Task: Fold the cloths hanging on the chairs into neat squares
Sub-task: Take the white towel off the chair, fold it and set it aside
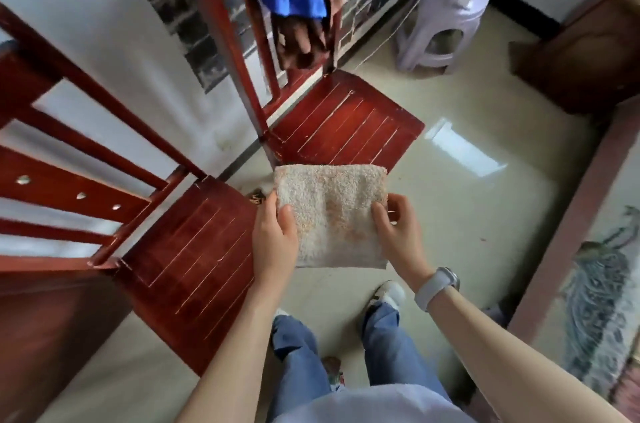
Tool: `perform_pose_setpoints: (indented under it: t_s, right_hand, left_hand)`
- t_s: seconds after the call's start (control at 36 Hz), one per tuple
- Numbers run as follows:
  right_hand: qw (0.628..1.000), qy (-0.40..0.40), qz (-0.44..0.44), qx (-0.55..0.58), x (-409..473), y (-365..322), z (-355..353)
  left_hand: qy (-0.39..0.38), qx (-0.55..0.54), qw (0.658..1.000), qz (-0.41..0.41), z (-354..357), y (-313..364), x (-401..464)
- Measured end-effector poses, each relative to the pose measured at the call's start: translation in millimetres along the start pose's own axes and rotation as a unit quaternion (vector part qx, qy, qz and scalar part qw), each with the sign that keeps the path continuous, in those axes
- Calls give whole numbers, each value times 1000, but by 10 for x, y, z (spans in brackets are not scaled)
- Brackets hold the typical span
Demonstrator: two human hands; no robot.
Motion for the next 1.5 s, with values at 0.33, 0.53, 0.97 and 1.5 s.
perform_pose_setpoints:
  t_s: [0.33,0.53,0.97,1.5]
  right_hand:
    - [989,138,15,56,852,409,-2585]
    - [975,211,25,67,1463,630,-3743]
    - [939,335,54,49,3913,749,-5992]
    - [924,368,47,90,6717,1168,-8242]
  left_hand:
    - [-69,3,992,102,1890,2235,2]
    - [-126,20,979,160,2918,3277,226]
    - [-187,-32,953,237,5494,5680,1785]
    - [-230,-25,933,276,8166,7944,3162]
Point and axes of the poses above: each hand's wrist, its own x-axis towards the middle knuckle, its own z-axis out of the palm, y = z × x, the point moved 6 cm from there along x, towards the middle knuckle
